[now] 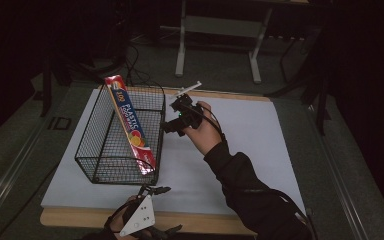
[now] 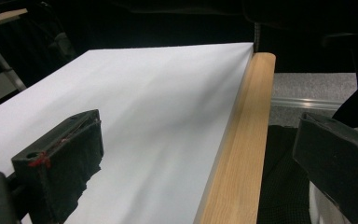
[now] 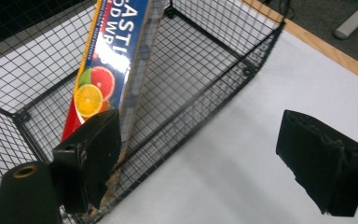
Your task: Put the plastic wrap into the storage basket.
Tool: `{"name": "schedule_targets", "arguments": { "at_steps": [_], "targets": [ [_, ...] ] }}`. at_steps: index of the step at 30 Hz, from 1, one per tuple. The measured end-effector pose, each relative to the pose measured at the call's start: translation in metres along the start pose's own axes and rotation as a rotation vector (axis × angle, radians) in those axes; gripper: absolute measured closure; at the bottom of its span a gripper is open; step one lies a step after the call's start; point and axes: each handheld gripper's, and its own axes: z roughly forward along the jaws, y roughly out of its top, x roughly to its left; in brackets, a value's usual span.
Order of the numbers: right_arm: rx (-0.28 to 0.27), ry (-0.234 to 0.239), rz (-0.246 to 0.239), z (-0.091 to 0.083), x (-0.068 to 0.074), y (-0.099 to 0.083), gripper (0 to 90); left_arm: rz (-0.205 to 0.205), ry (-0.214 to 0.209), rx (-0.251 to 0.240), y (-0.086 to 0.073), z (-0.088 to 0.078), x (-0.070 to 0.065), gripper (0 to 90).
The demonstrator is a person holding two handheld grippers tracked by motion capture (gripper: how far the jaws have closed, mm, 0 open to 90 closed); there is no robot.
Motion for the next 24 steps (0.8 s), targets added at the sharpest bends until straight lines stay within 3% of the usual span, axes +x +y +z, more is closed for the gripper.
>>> {"name": "schedule_targets", "arguments": {
  "at_steps": [12, 24],
  "targets": [
    [-0.014, 0.003, 0.053, -0.017, -0.025, -0.042, 14.1, 0.004, 0.0, 0.004, 0.0, 0.001, 0.0, 2.1],
    [-0.021, 0.008, 0.117, -0.022, -0.043, -0.088, 14.6, 0.007, -0.005, 0.009, 0.0, 0.002, -0.001, 2.1]
  ]
}}
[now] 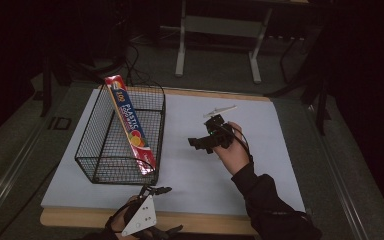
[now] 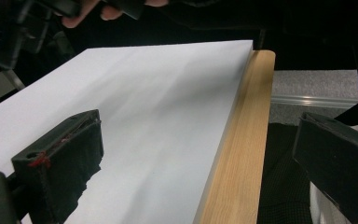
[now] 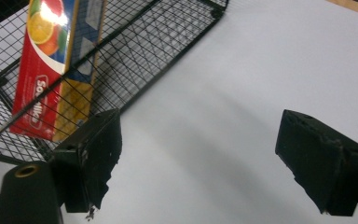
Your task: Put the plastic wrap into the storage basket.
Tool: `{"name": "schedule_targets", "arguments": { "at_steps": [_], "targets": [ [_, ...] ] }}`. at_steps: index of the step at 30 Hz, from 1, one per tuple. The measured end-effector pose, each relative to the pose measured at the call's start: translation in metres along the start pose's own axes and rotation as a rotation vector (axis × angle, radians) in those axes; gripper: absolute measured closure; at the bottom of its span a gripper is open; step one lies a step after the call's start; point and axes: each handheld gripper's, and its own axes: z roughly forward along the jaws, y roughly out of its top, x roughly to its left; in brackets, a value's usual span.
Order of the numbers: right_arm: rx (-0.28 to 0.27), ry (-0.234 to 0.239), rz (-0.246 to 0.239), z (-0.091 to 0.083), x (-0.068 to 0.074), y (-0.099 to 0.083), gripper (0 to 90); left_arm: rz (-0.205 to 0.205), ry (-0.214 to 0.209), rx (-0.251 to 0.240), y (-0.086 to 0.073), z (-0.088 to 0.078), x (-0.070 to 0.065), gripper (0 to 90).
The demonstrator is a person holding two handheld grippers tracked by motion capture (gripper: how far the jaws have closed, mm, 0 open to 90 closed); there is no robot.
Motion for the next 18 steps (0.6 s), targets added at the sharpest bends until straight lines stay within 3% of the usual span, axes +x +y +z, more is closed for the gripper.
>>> {"name": "schedule_targets", "arguments": {
  "at_steps": [18],
  "targets": [
    [0.038, 0.001, 0.035, -0.004, -0.018, -0.057, 14.6, 0.003, -0.001, 0.006, 0.0, 0.001, 0.0, 2.1]
  ]
}}
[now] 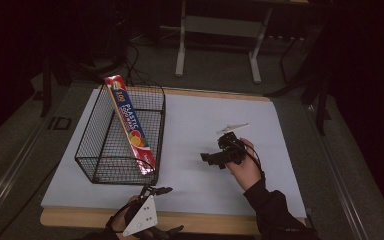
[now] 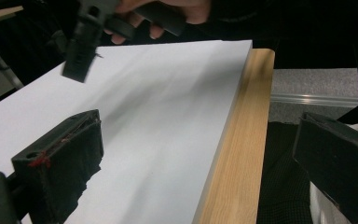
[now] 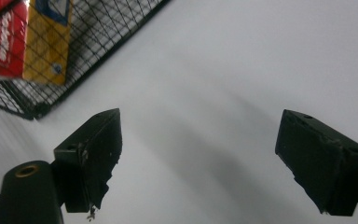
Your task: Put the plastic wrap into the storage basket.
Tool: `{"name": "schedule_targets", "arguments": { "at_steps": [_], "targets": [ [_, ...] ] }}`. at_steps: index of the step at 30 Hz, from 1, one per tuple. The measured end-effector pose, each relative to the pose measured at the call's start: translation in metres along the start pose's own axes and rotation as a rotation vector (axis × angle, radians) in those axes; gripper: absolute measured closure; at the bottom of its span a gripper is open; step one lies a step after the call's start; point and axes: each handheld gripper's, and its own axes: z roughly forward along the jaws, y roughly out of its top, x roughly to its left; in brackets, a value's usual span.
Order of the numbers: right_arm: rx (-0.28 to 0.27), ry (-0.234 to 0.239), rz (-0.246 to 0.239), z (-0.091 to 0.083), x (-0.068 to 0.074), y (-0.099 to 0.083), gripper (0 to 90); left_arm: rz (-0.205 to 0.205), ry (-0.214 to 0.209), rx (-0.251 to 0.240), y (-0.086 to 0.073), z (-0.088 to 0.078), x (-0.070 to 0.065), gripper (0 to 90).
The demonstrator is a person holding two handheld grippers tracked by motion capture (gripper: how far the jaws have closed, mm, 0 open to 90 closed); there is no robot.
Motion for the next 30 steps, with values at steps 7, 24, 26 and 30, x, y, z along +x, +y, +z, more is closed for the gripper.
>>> {"name": "schedule_targets", "arguments": {
  "at_steps": [7, 24, 26, 30],
  "targets": [
    [0.012, 0.014, 0.01, -0.002, -0.003, -0.024, 14.6, 0.001, -0.001, 0.001, 0.0, 0.0, 0.0, 2.1],
    [-0.01, 0.028, -0.012, -0.018, -0.011, -0.068, 14.6, 0.002, -0.004, 0.008, 0.0, 0.002, -0.001, 2.1],
    [-0.028, 0.034, -0.013, -0.02, -0.011, -0.072, 14.6, 0.001, -0.004, 0.007, -0.001, 0.002, -0.001, 2.1],
    [-0.052, 0.031, -0.034, -0.021, -0.014, -0.081, 14.6, 0.001, -0.004, 0.009, -0.001, 0.001, 0.0, 2.0]
  ]
}}
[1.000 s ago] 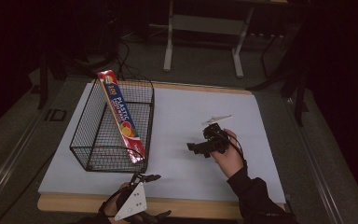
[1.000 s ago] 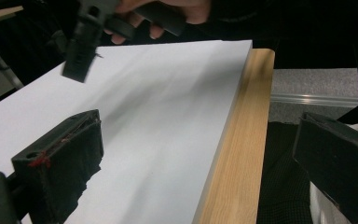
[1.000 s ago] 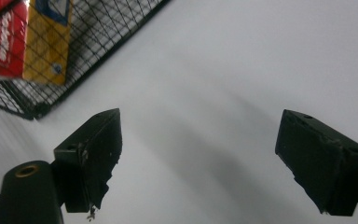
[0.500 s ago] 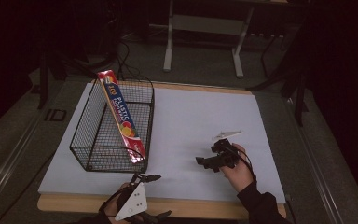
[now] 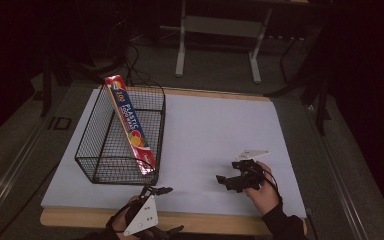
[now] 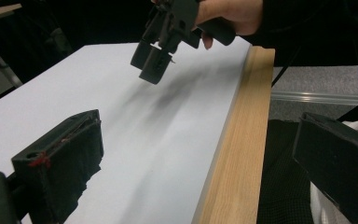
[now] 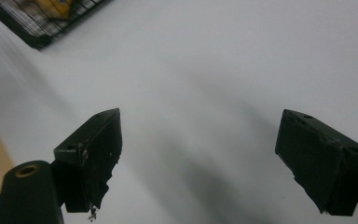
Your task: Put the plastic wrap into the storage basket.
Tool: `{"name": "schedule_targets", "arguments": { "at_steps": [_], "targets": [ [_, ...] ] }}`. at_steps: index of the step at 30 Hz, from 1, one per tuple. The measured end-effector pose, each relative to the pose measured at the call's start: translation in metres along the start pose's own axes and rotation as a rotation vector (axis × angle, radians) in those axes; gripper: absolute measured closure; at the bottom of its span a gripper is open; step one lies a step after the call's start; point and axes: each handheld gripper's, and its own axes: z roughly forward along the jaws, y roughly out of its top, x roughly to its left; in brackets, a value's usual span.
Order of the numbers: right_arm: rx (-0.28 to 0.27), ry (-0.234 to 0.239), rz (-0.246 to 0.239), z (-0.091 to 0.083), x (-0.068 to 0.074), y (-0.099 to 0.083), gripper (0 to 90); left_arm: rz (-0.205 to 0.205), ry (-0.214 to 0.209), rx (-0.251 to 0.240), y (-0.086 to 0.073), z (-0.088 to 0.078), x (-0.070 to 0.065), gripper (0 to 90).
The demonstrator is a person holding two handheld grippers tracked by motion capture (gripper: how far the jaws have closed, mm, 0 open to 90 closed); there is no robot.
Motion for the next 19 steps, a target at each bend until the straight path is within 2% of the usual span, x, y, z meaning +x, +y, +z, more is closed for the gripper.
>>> {"name": "schedule_targets", "arguments": {
  "at_steps": [6, 19],
  "targets": [
    [-0.006, -0.034, -0.008, 0.006, -0.005, -0.004, 14.6, 0.006, -0.006, 0.0, 0.0, -0.001, 0.001, 2.1],
    [-0.009, -0.054, -0.037, 0.012, -0.007, -0.005, 14.6, 0.003, -0.014, 0.005, -0.001, -0.003, 0.003, 2.1]
  ]
}}
